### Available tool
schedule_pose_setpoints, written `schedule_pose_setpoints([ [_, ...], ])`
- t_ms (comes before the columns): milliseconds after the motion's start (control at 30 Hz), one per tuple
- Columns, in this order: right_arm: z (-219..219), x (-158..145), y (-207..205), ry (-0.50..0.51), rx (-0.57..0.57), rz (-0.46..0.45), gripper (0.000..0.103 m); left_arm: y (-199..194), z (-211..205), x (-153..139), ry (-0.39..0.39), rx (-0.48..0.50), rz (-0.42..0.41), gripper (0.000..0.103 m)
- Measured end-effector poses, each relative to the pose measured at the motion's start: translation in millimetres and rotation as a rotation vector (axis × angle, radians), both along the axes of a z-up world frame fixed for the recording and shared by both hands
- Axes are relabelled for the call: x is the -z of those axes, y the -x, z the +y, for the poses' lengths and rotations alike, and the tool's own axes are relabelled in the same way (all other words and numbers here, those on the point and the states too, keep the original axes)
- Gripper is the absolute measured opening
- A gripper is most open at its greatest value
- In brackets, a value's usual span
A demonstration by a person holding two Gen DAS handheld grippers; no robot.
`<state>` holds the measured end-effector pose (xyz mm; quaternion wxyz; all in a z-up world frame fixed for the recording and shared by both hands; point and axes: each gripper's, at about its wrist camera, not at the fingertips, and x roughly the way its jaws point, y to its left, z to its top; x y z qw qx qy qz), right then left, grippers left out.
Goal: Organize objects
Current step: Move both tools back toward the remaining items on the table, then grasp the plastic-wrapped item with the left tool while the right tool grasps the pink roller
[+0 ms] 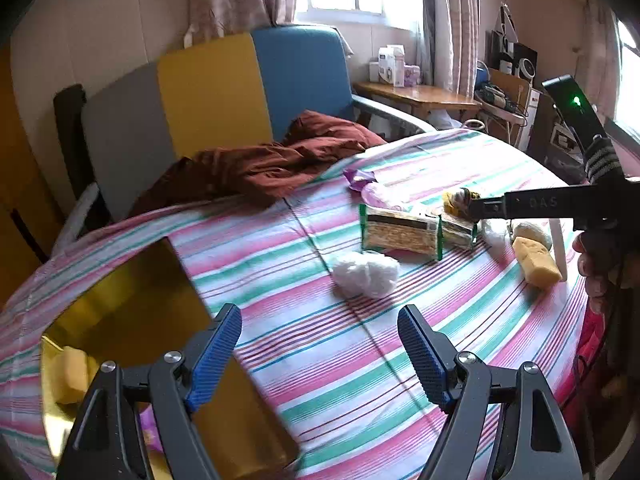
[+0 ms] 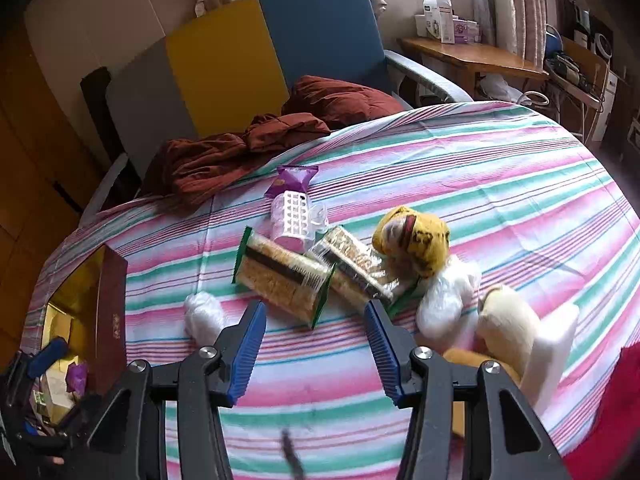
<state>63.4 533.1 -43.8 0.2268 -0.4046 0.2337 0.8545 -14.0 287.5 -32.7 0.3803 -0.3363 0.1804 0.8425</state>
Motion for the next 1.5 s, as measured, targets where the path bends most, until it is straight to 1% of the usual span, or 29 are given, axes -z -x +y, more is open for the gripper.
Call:
schedule_pose_setpoints([
  [133,11.0,4.3,7.1,0.018,0.001,0.031,0.052,7.4,17.8,10.2,-0.001,0.007,-0.062,0.081],
  [200,15.6,9.3,8.1,0.043,0.006,0.039,0.052,12.3,25.5,15.1,0.003,-0.002,-0.088,0.081],
  [333,24.5,14.9,3.0,0.091,0.030,0.051,0.052,23.5,41.5,24.4,-0.001,-0.018,-0.152,0.081],
  [467,28.0,15.5,-0.2,0.106,0.048,0.065,0.053,34.9,61.2,35.9,0.001,-0.038,-0.204,0.081],
  [533,27.4,15.1,0.5,0.105,0.046,0.066,0.053,39.5,71.1,39.8,0.003,-0.053,-0.203,0.082],
  [567,26.9,14.9,1.2,0.102,0.043,0.064,0.054,42.5,77.7,42.4,0.005,-0.057,-0.207,0.086],
  [600,26.3,14.7,2.0,0.102,0.037,0.062,0.054,44.6,81.8,44.5,0.005,-0.059,-0.211,0.087],
  [800,22.7,12.5,12.8,0.088,0.002,0.034,0.054,65.8,99.5,62.5,0.019,-0.118,-0.252,0.086],
  [833,23.4,11.6,14.9,0.086,0.000,0.032,0.054,69.6,100.6,66.5,0.022,-0.126,-0.262,0.083],
  [867,24.7,10.1,19.2,0.084,-0.002,0.030,0.054,72.2,101.4,69.7,0.027,-0.129,-0.270,0.074],
  [900,25.3,9.5,21.8,0.083,-0.003,0.029,0.054,75.5,101.9,74.3,0.029,-0.127,-0.292,0.071],
  [967,27.7,7.6,31.8,0.076,-0.007,0.025,0.054,77.4,101.4,80.8,0.036,-0.126,-0.313,0.055],
  [1000,28.6,6.9,37.5,0.070,-0.012,0.022,0.054,78.1,100.7,84.7,0.042,-0.126,-0.322,0.051],
  [1033,29.4,6.6,43.2,0.063,-0.019,0.017,0.054,78.1,99.4,88.5,0.046,-0.124,-0.332,0.043],
  [1067,30.5,7.0,52.8,0.054,-0.030,0.008,0.054,77.6,97.7,90.2,0.046,-0.127,-0.322,0.038],
  [1100,31.1,7.7,58.8,0.049,-0.036,0.001,0.054,76.2,96.2,90.1,0.045,-0.125,-0.303,0.036],
  [1133,32.5,9.7,69.2,0.042,-0.045,-0.012,0.054,75.7,95.6,90.7,0.046,-0.119,-0.299,0.036],
  [1200,34.0,14.7,84.9,0.034,-0.057,-0.036,0.057,75.4,93.7,91.3,0.037,-0.120,-0.300,0.036],
  [1267,37.6,22.5,103.1,0.032,-0.062,-0.056,0.070,74.2,93.2,91.4,0.039,-0.114,-0.293,0.036],
  [1300,39.3,25.4,108.8,0.033,-0.060,-0.062,0.071,73.5,92.7,91.5,0.038,-0.113,-0.289,0.037],
  [1400,45.0,36.5,126.0,0.037,-0.052,-0.085,0.071,73.3,92.2,91.0,0.032,-0.114,-0.292,0.037],
  [1500,49.6,49.9,139.2,0.037,-0.051,-0.117,0.071,73.4,91.1,91.4,0.019,-0.107,-0.303,0.040],
])
